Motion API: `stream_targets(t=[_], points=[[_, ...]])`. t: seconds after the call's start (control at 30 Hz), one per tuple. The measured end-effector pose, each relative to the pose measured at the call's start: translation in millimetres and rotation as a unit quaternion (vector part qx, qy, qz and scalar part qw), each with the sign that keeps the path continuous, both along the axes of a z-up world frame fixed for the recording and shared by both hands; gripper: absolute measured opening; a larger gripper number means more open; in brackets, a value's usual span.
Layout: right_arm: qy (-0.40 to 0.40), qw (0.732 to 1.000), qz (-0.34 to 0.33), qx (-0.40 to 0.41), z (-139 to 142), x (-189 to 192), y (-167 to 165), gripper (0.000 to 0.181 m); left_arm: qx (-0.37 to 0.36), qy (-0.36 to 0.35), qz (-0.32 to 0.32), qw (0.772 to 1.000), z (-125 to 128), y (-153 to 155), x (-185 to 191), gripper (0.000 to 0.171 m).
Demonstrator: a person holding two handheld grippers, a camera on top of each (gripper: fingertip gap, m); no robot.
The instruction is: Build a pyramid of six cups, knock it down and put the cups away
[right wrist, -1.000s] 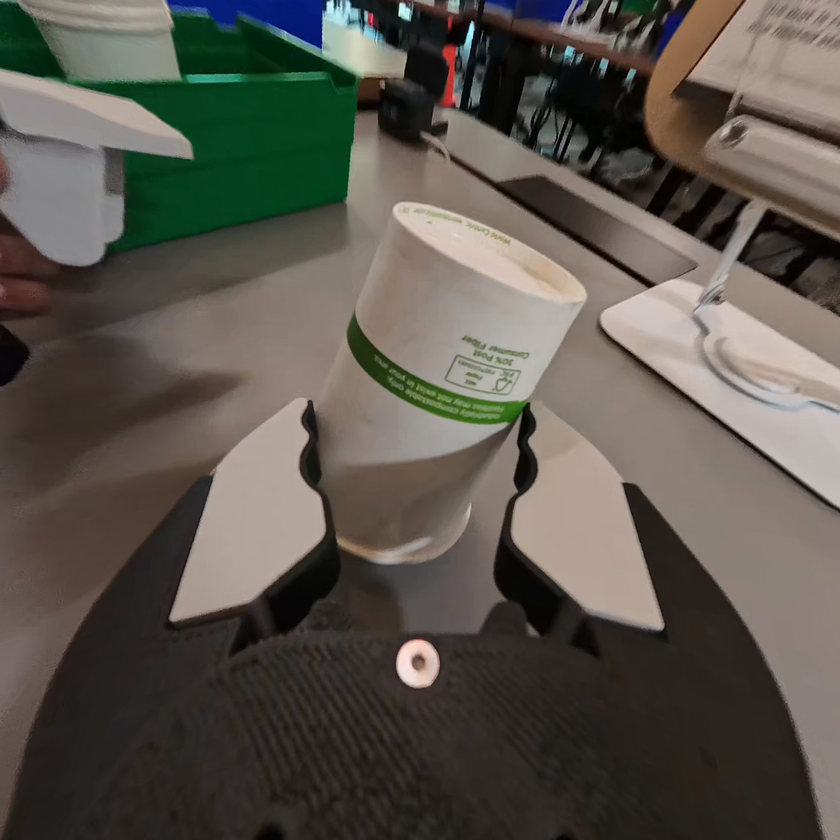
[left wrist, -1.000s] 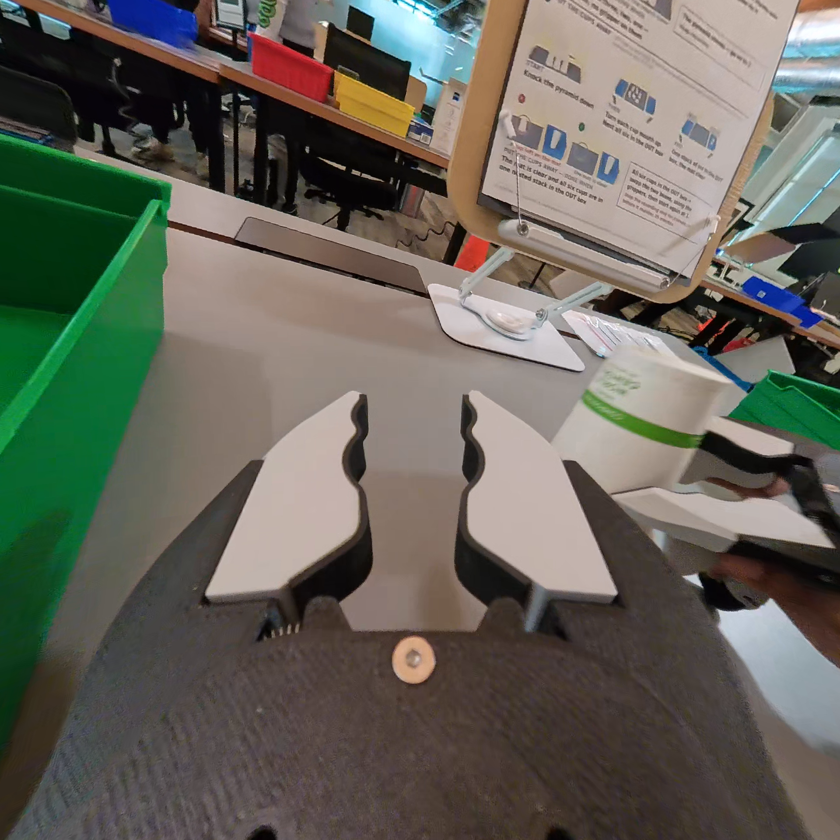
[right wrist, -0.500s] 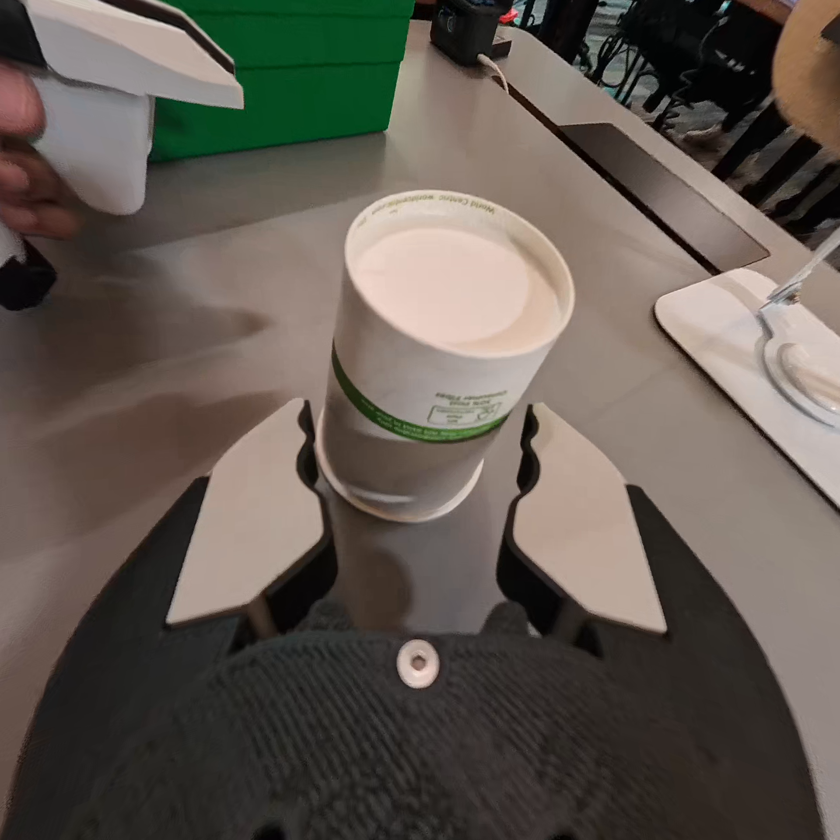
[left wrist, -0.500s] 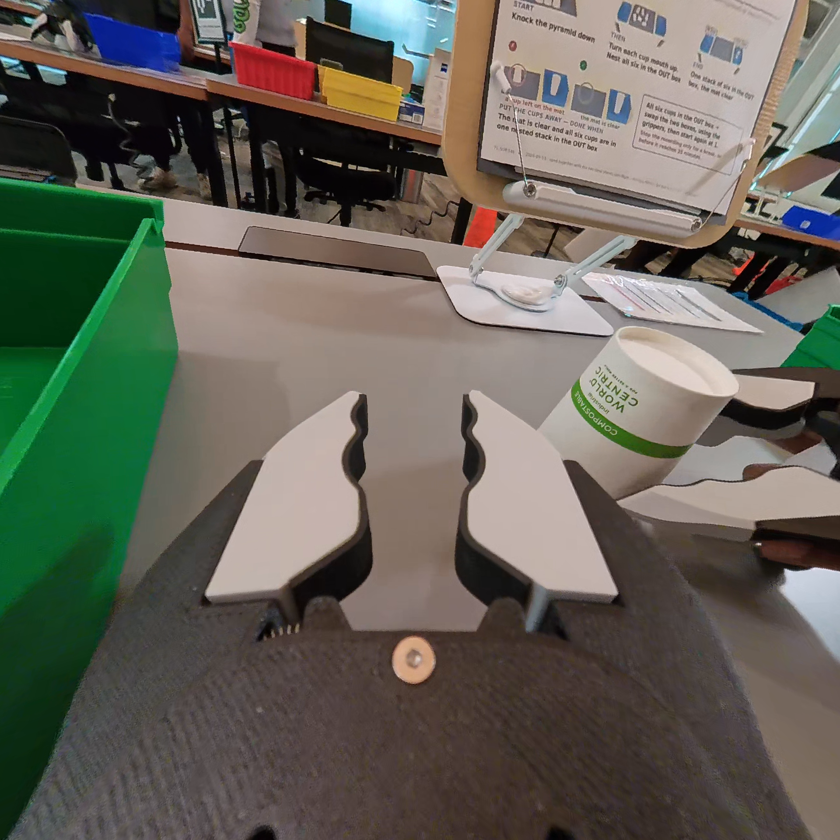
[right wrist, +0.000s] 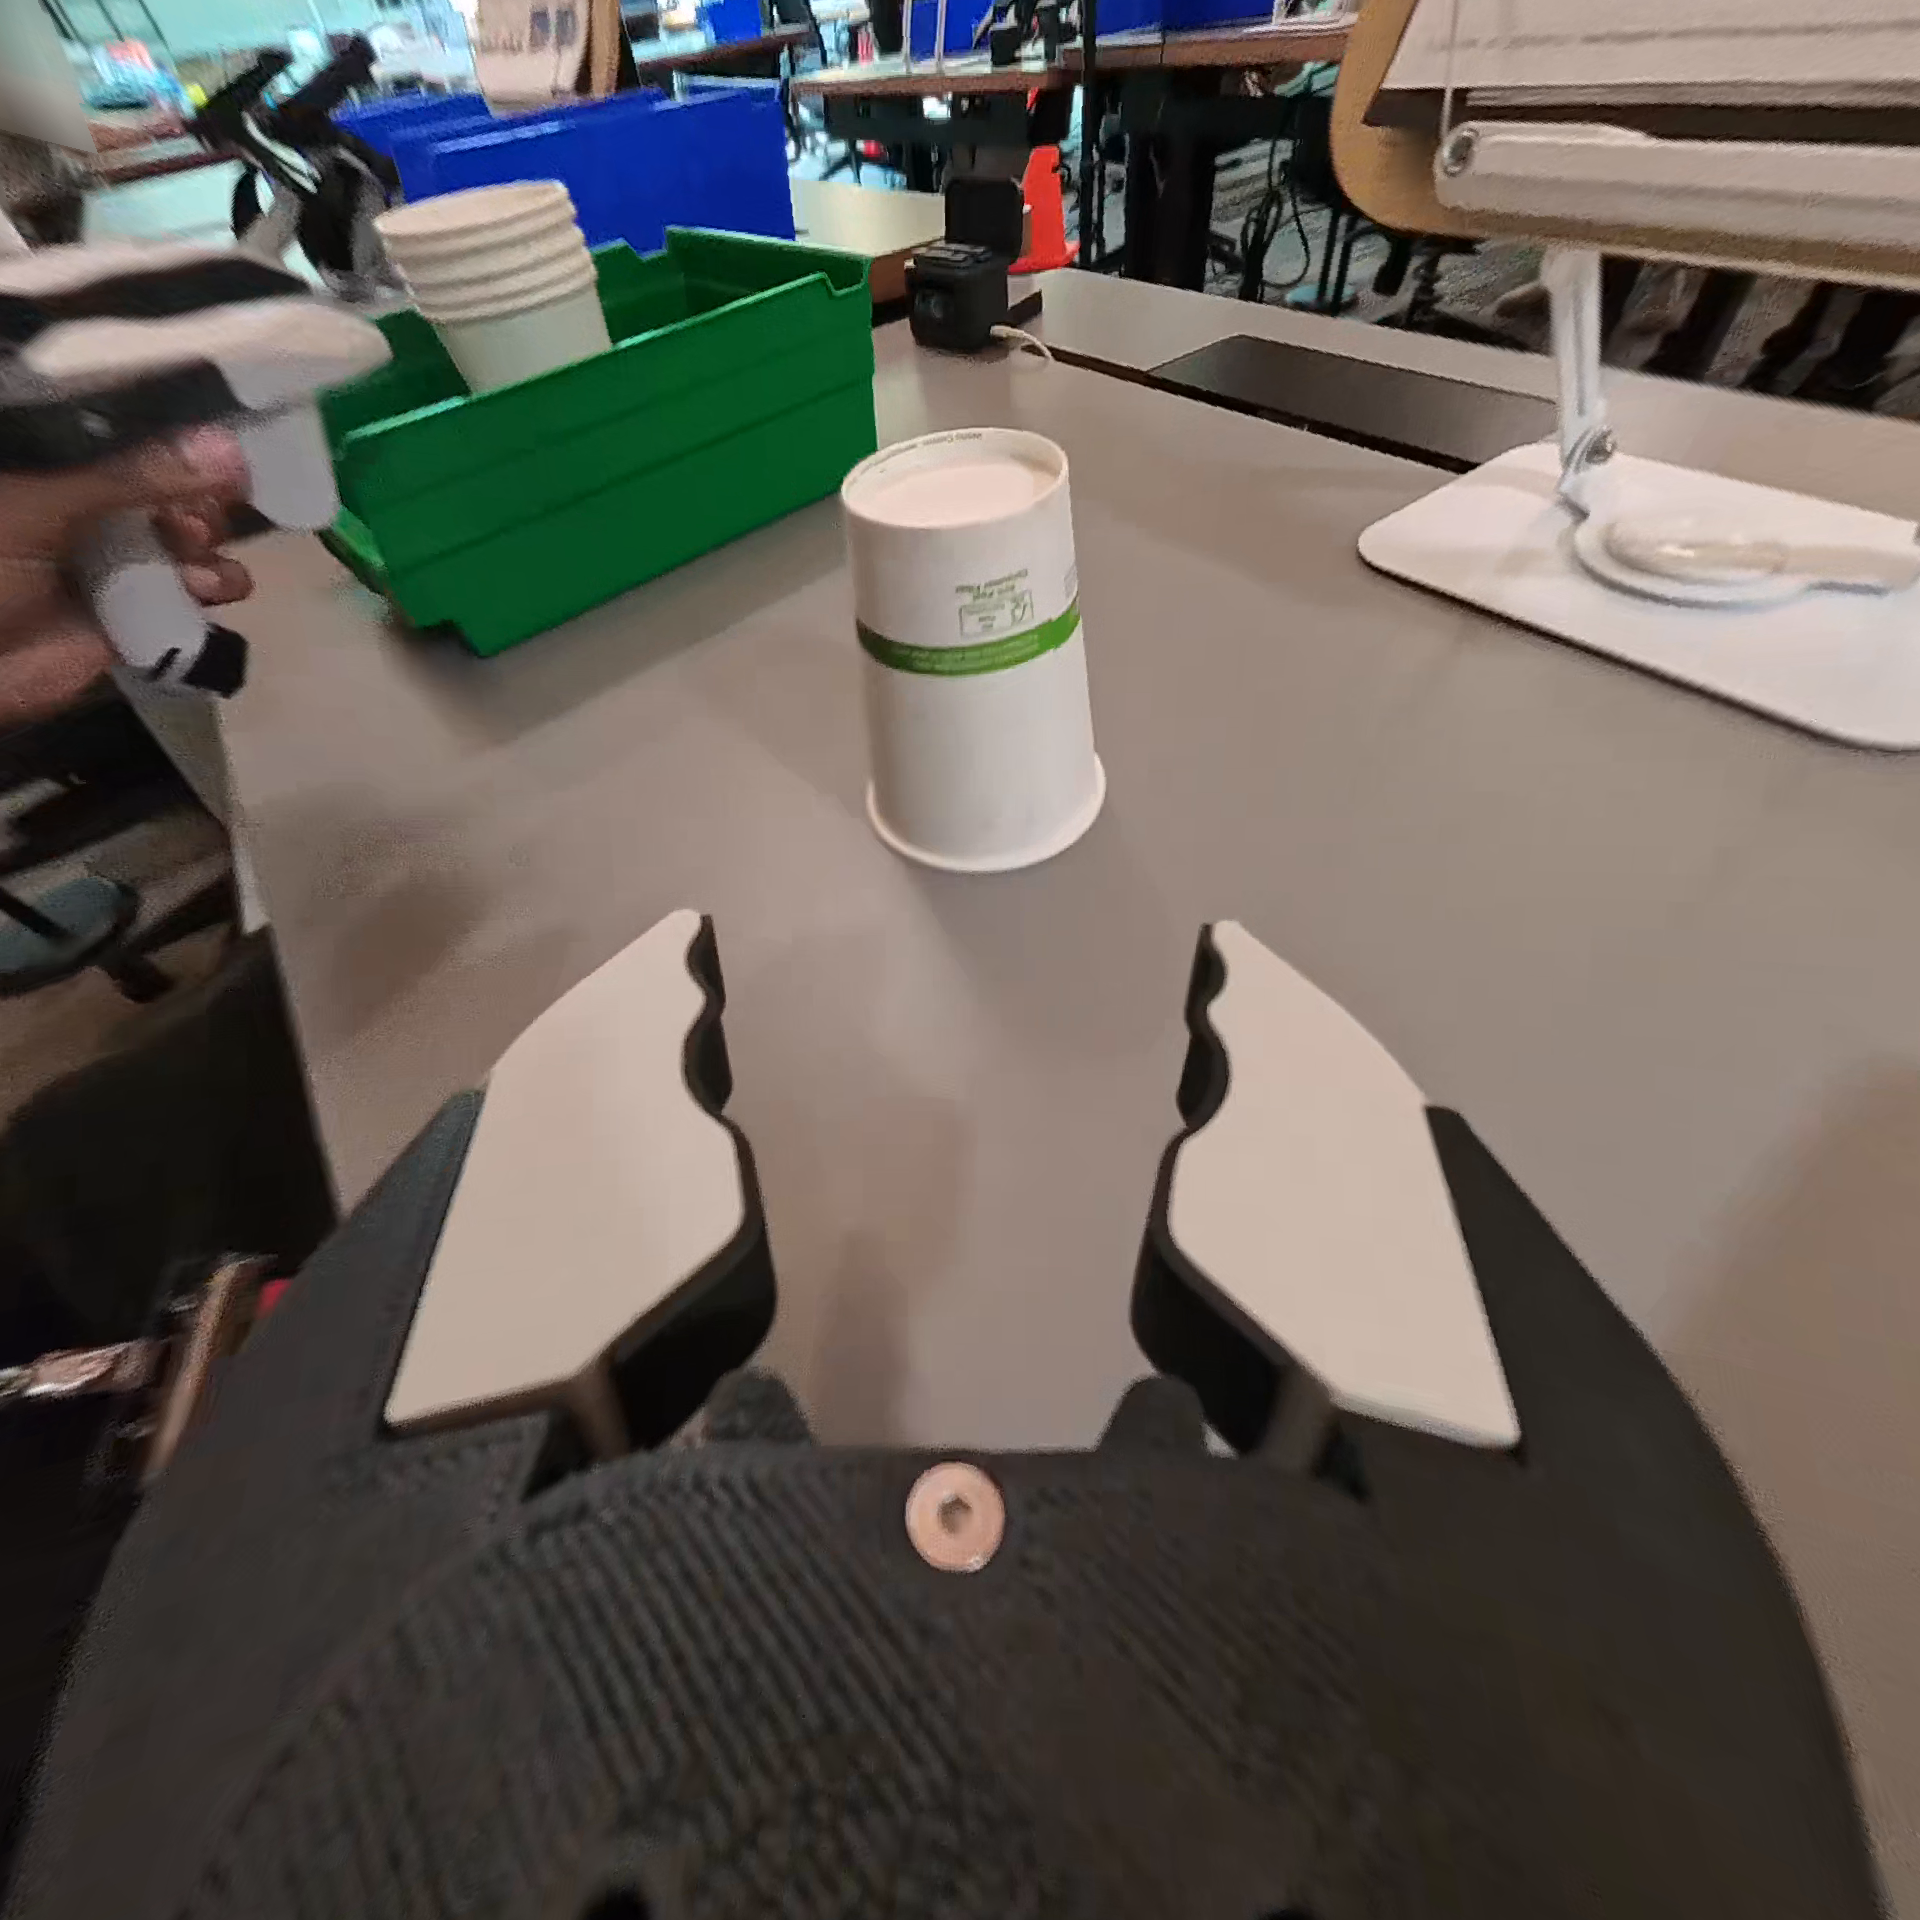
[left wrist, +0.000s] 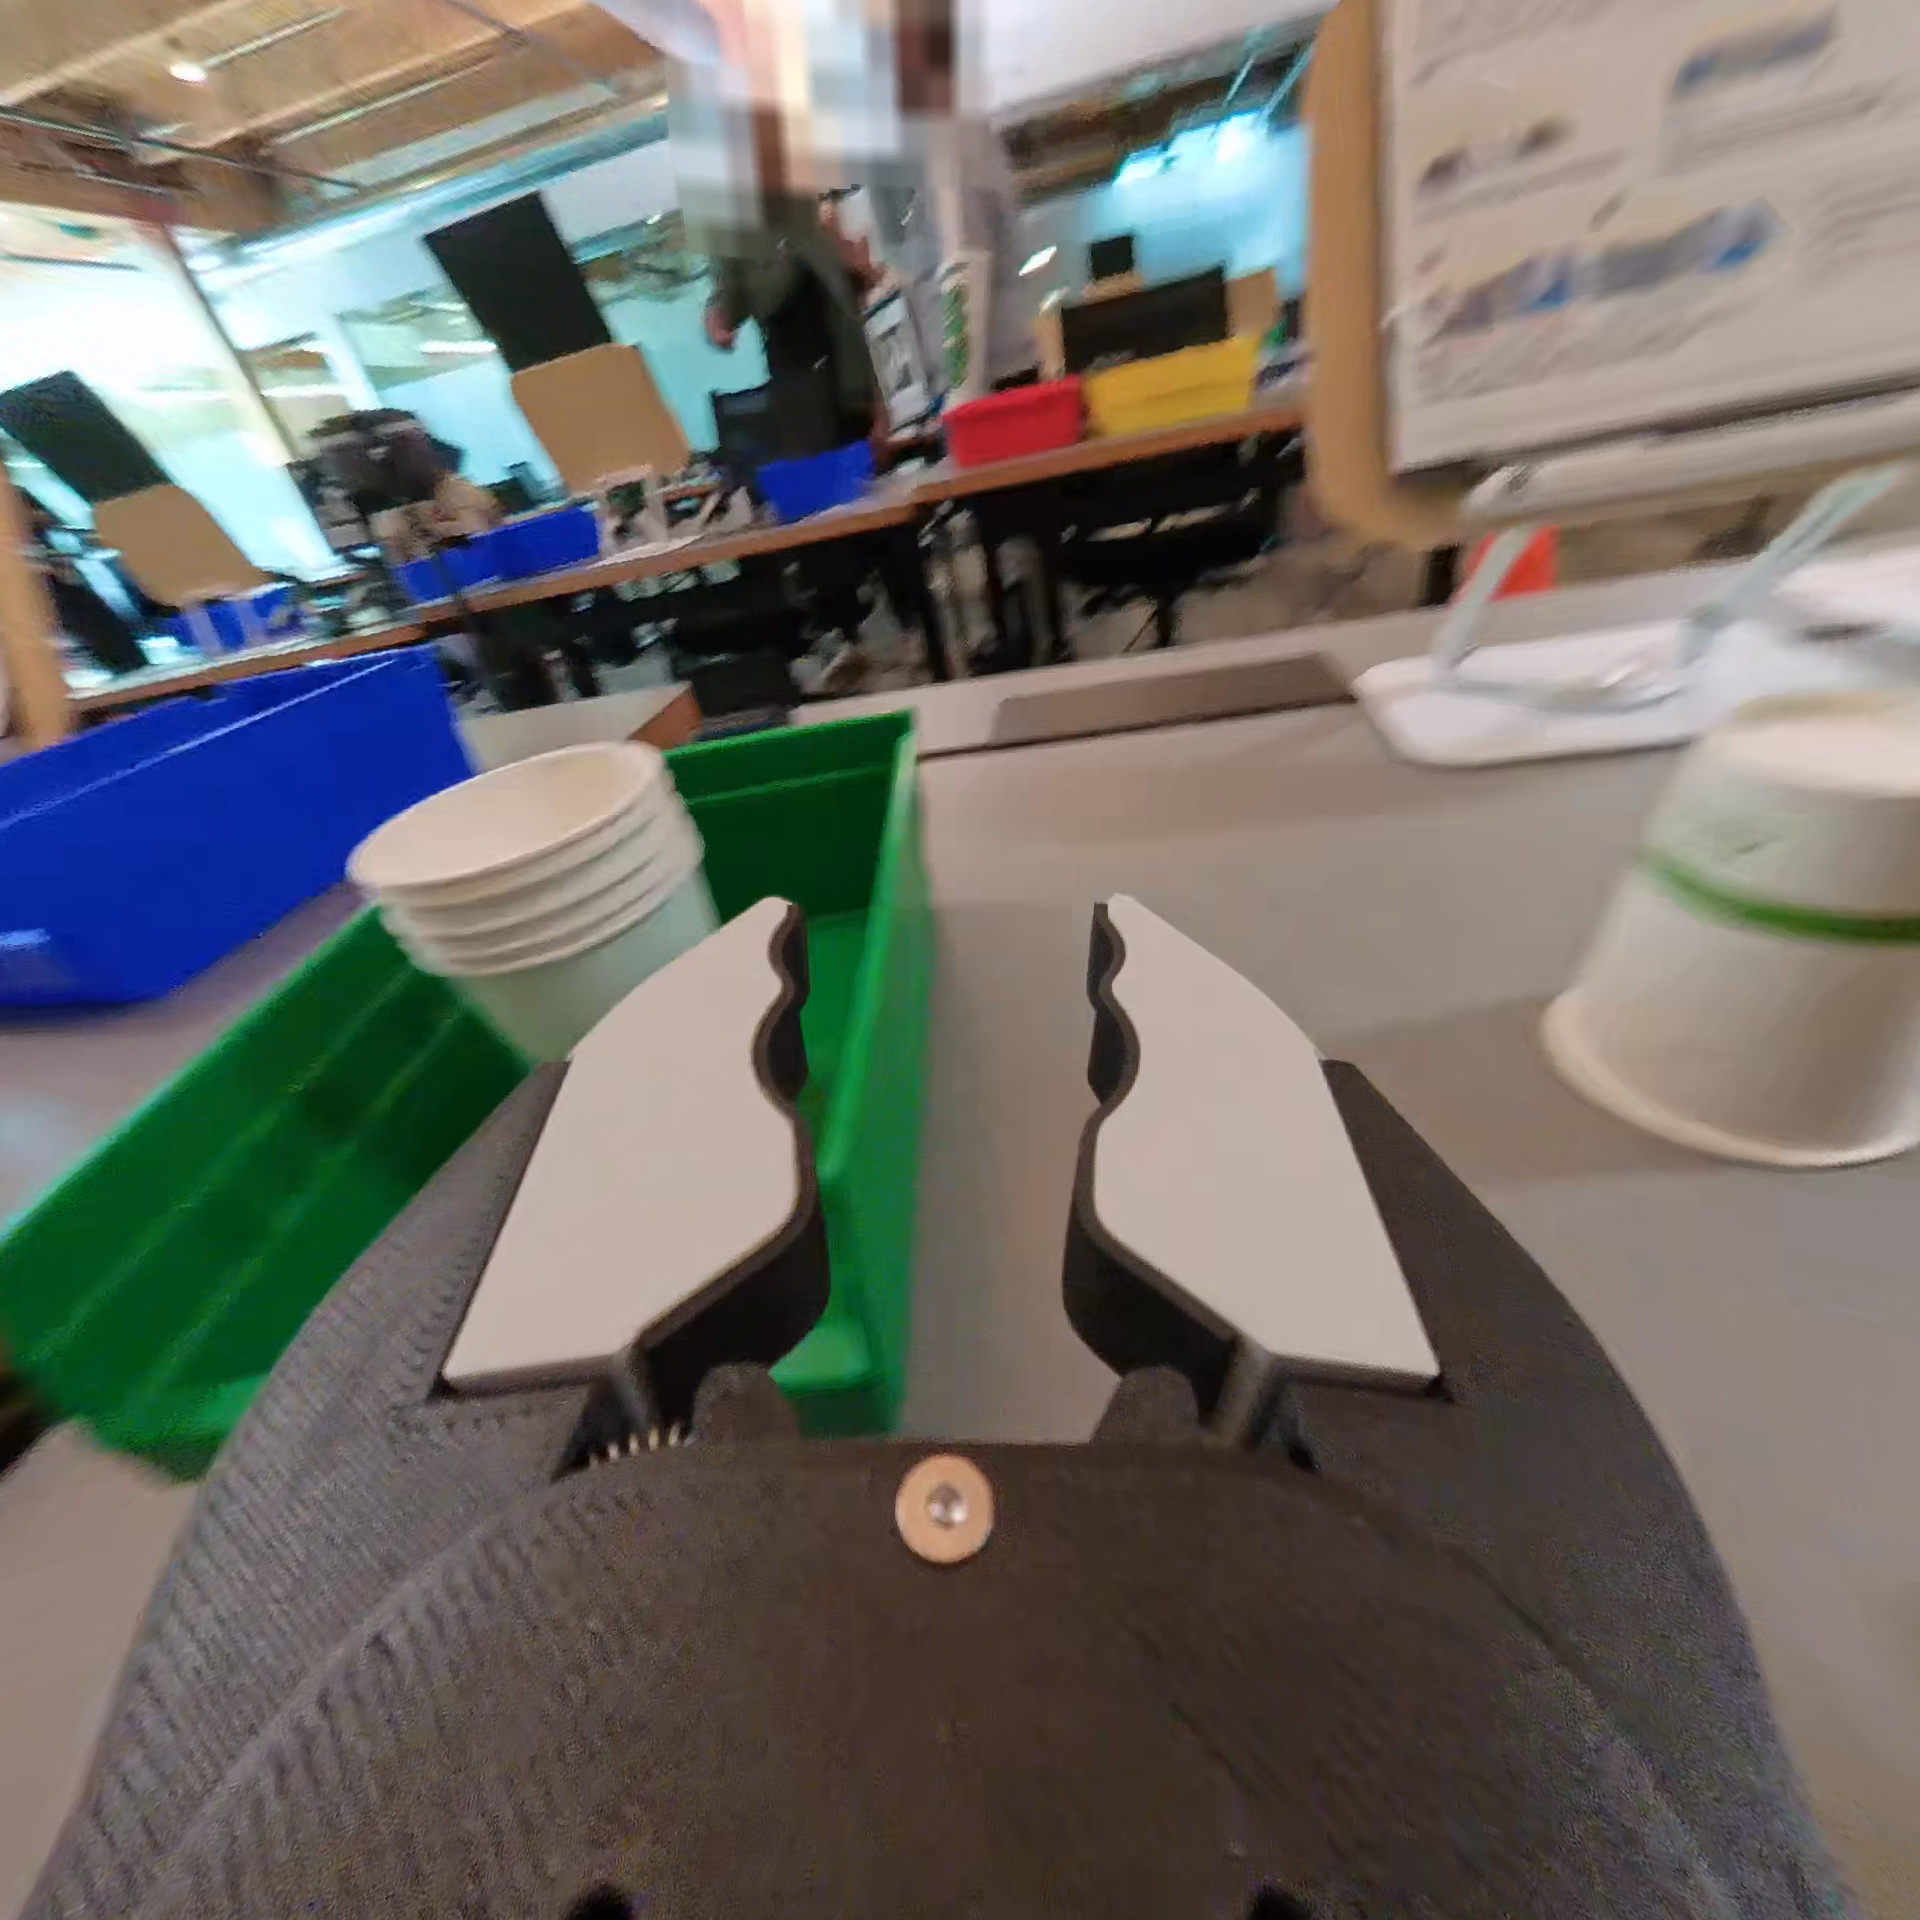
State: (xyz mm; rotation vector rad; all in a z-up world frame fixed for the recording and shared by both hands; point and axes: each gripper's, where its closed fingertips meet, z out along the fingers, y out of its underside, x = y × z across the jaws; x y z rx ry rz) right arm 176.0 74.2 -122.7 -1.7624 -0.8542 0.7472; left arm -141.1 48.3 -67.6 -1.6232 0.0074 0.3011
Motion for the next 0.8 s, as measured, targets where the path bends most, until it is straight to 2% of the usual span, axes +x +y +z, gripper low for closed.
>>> stream_targets(t=[0.07, 0.17, 0.2, 0.23, 0.3, 0.53, 0.8], points=[[0.032, 0.999, -0.003, -0.018, 3, 12, -14, 0.080, -0.054, -0.013, 0.024, 0.998, -18, -1, -26, 0.055], [0.098, 0.995, 0.000, -0.034, 15, 18, -22, 0.068, -0.152, -0.081, -0.008, 0.985, -59, 3, -33, 0.054], [0.111, 0.993, 0.008, -0.037, 17, 17, -23, 0.065, -0.174, -0.087, -0.002, 0.981, -70, 3, -37, 0.042], [0.113, 0.993, 0.015, -0.042, 16, 15, -22, 0.065, -0.182, -0.091, 0.003, 0.979, -75, 2, -40, 0.022], [0.097, 0.993, 0.023, -0.063, 6, 14, -23, 0.066, -0.178, -0.103, 0.000, 0.979, -73, 0, -40, 0.003], [0.100, 0.992, 0.023, -0.079, 3, 14, -22, 0.067, -0.188, -0.109, 0.025, 0.976, -73, -25, -48, 0.004], [0.095, 0.991, 0.027, -0.090, -2, 9, -21, 0.068, -0.183, -0.093, 0.015, 0.979, -74, -25, -45, 0.006]])
